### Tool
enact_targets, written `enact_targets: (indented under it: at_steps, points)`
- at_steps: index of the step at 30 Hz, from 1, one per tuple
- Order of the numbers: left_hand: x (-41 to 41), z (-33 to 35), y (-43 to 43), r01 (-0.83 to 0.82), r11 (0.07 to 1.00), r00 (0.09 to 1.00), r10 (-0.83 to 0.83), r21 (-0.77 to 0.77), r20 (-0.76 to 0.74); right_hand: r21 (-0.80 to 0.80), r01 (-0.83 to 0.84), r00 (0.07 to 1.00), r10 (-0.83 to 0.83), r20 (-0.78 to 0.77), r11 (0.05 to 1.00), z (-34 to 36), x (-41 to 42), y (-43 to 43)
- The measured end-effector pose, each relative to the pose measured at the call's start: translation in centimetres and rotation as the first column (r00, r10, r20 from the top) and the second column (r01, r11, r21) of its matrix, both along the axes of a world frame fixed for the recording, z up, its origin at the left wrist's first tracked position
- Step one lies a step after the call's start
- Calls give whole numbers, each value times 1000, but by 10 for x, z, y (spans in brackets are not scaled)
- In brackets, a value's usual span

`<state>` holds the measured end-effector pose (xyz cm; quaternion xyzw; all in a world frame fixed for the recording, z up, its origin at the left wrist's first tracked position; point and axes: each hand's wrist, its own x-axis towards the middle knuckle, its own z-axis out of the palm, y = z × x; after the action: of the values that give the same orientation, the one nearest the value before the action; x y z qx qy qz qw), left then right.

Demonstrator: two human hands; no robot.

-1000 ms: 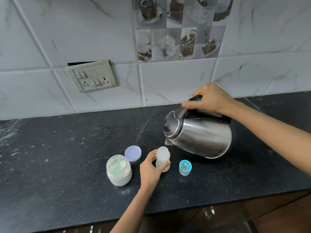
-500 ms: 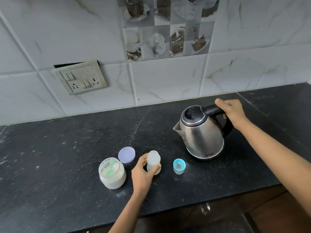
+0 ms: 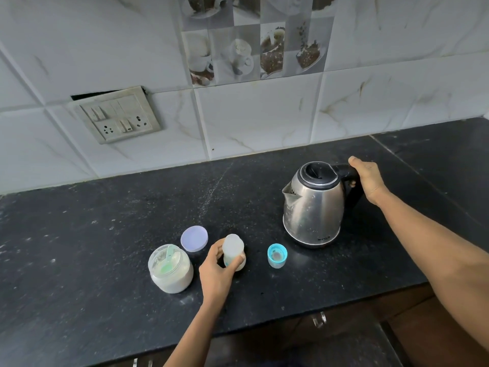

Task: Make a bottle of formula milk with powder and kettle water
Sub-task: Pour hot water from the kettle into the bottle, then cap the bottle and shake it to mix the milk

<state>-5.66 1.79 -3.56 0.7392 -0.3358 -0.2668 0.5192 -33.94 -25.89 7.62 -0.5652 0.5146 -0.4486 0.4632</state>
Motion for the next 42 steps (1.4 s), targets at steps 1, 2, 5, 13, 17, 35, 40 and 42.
enact_targets:
  at_steps: [1, 2, 5, 13, 17, 35, 40, 42]
  points:
    - [-1, 0, 0, -2, 1000, 1000, 2, -6, -5, 10, 12, 1000, -12, -19, 1000, -4, -3, -3]
    - [-1, 0, 1, -3, 1000, 1000, 3, -10, -8, 24, 28, 999, -27, -37, 999, -8, -6, -5]
    - [-1, 1, 2, -7, 1000, 1000, 7, -11, -6, 38, 65, 995, -61, -80, 997, -10, -7, -4]
    - [3, 2, 5, -18, 1000, 1000, 18, -12, -18, -559, 323, 831, -512, -218, 764, -43, 3, 61]
    - [5, 0, 5, 0, 1000, 1000, 0, -7, -11, -695, -44, 916, -249, -315, 718, -77, 35, 144]
    - [-59, -25, 14, 330, 926, 935, -348, 184, 74, 82, -503, 663, 445, -602, 860, -99, 86, 181]
    - [-64, -27, -17, 388, 907, 893, -413, 163, 177, 119, -514, 659, 480, -579, 849, -92, 86, 180]
    - [-63, -28, -23, 360, 921, 903, -384, 151, 192, 115, -480, 713, 463, -526, 870, -90, 85, 182]
